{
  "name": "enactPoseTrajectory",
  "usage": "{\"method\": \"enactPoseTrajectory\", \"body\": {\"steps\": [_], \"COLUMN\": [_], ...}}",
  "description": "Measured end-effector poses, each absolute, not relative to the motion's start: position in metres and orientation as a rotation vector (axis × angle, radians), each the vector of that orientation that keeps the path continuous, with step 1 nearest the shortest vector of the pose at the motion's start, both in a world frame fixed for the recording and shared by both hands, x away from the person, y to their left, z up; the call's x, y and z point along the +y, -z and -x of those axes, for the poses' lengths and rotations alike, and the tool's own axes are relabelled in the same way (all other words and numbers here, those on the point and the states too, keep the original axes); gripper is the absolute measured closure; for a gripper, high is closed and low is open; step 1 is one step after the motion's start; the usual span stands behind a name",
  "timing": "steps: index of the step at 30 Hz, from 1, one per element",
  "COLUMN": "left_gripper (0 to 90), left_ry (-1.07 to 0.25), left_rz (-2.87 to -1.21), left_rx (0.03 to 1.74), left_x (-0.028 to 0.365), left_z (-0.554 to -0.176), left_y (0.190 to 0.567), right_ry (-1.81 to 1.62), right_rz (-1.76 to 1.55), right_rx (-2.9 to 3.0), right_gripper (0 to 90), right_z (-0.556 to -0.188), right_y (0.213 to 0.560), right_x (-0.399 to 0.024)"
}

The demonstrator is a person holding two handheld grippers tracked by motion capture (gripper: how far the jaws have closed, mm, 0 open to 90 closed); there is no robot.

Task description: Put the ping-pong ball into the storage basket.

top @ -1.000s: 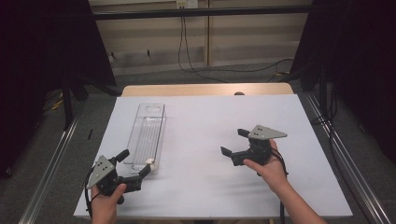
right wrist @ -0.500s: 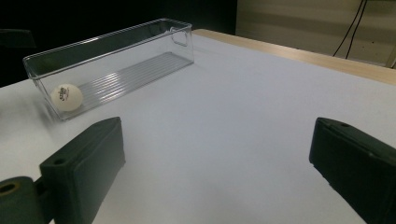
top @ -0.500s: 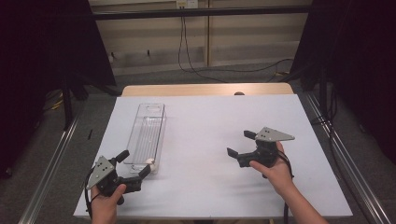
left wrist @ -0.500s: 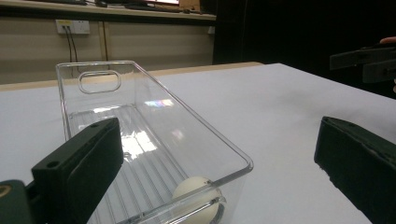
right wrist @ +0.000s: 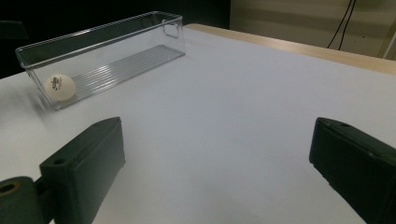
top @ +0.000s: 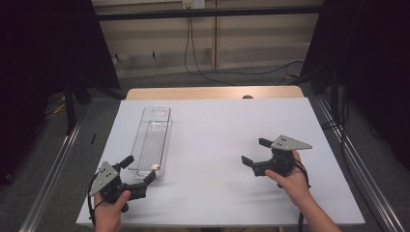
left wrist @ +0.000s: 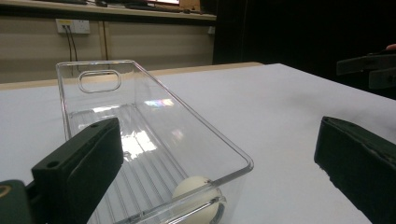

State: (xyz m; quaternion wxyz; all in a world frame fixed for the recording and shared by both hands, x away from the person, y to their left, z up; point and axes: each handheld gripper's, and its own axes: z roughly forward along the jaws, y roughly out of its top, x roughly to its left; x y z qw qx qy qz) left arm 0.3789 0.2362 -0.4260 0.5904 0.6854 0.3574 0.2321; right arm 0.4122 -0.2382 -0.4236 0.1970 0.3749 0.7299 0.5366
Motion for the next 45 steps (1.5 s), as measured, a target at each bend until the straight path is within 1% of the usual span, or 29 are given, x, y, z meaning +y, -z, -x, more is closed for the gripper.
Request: {"method": "enactPoseTrajectory", "body": {"steps": [45], "left_gripper": [1.4], "left_ry": [-0.534], "left_rz": [-1.609], "left_rx": [0.818], "left_x": [0.235], "left_z": [-0.38], "left_y": [0.427], "right_ry": [-1.49], "right_rz": [-1.092], "right_rx": [1.975], "right_gripper": [3.4], "right_z": [-0.387], "right_y": [0.43], "right_x": [-0.279]}}
